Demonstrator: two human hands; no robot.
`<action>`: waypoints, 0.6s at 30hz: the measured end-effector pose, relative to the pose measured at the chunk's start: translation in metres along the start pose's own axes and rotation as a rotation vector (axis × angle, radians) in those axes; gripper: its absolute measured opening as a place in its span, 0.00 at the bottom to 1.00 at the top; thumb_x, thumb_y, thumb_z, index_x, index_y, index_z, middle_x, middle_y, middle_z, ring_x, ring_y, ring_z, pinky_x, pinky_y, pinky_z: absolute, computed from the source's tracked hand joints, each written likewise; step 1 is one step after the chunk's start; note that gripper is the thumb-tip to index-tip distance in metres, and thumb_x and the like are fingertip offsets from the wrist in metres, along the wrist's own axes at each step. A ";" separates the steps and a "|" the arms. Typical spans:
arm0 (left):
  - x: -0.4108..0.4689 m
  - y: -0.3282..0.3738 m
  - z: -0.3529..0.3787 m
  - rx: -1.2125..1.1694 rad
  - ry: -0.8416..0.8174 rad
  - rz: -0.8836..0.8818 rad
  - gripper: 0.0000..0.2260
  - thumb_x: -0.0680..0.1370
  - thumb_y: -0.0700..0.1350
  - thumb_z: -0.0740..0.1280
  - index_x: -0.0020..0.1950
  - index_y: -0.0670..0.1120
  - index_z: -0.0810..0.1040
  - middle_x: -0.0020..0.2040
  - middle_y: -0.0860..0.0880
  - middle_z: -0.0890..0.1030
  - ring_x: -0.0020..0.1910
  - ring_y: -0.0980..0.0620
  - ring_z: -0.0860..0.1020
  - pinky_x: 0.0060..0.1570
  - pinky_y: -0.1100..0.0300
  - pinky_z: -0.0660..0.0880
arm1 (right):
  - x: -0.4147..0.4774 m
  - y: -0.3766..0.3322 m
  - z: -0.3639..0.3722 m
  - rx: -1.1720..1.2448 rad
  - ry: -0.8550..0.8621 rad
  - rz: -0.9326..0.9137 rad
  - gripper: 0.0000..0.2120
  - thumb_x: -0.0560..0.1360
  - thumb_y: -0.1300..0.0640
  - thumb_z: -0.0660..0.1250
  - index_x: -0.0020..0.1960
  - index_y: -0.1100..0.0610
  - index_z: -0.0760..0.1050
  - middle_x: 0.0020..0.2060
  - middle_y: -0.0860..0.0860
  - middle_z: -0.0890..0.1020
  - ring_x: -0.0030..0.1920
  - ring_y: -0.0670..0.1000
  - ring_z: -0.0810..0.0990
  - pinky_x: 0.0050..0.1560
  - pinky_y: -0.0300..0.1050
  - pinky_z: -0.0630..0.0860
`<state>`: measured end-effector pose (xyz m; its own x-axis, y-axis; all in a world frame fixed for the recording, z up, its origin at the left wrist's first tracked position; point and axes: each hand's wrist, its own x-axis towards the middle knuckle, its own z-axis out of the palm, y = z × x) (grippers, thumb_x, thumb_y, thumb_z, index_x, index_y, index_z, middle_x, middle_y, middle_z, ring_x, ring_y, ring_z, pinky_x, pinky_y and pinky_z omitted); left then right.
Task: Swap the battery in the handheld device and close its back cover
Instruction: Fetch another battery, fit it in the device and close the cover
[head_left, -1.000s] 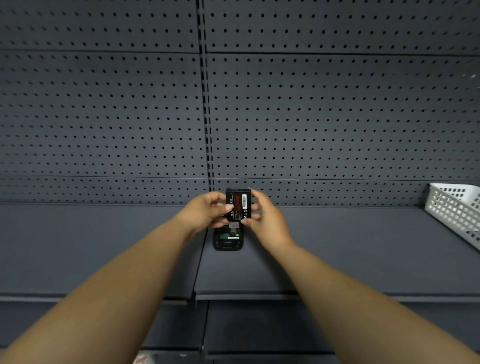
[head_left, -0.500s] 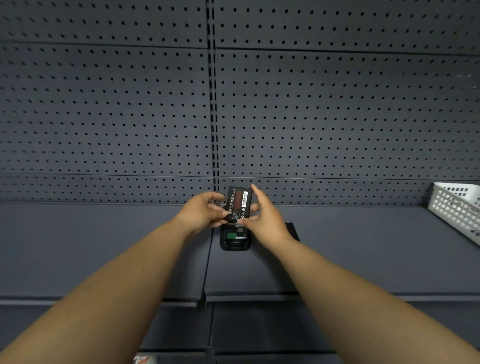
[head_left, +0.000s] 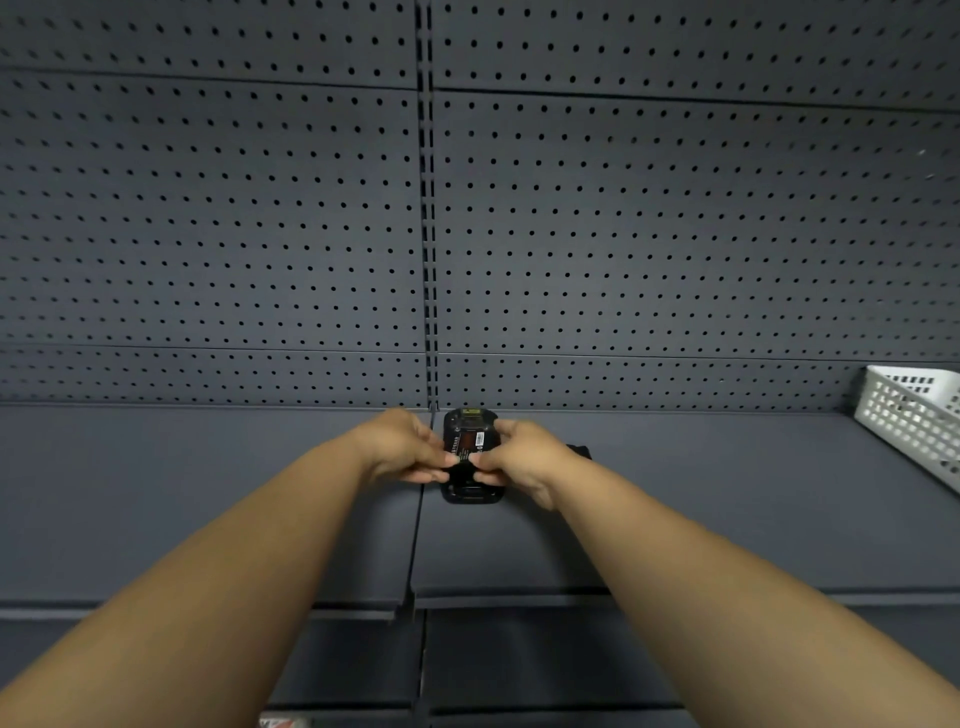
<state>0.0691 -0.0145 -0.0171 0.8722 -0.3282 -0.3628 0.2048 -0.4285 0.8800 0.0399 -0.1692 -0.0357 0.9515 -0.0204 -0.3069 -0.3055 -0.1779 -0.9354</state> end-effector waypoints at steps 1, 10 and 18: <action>0.000 0.000 0.000 -0.002 -0.008 -0.012 0.05 0.74 0.32 0.69 0.43 0.41 0.76 0.38 0.43 0.80 0.22 0.59 0.80 0.25 0.72 0.77 | 0.002 0.001 0.001 0.021 -0.002 0.017 0.28 0.74 0.70 0.66 0.72 0.64 0.64 0.66 0.62 0.73 0.45 0.51 0.80 0.32 0.31 0.79; 0.004 0.001 0.001 -0.003 -0.020 -0.036 0.04 0.74 0.33 0.68 0.41 0.39 0.77 0.24 0.48 0.81 0.22 0.60 0.80 0.24 0.72 0.76 | 0.001 0.002 -0.002 -0.113 -0.006 0.026 0.13 0.78 0.64 0.63 0.61 0.68 0.74 0.38 0.53 0.77 0.29 0.43 0.76 0.25 0.27 0.74; 0.009 0.003 0.006 0.033 0.014 0.005 0.04 0.75 0.31 0.67 0.42 0.38 0.75 0.36 0.43 0.78 0.21 0.59 0.79 0.25 0.72 0.77 | -0.002 0.002 -0.004 -0.629 0.130 -0.136 0.18 0.79 0.52 0.62 0.65 0.59 0.75 0.59 0.58 0.81 0.52 0.52 0.77 0.58 0.46 0.73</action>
<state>0.0748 -0.0238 -0.0191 0.8792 -0.3190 -0.3538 0.1857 -0.4544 0.8712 0.0377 -0.1736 -0.0358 0.9888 -0.0688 -0.1327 -0.1407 -0.7275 -0.6715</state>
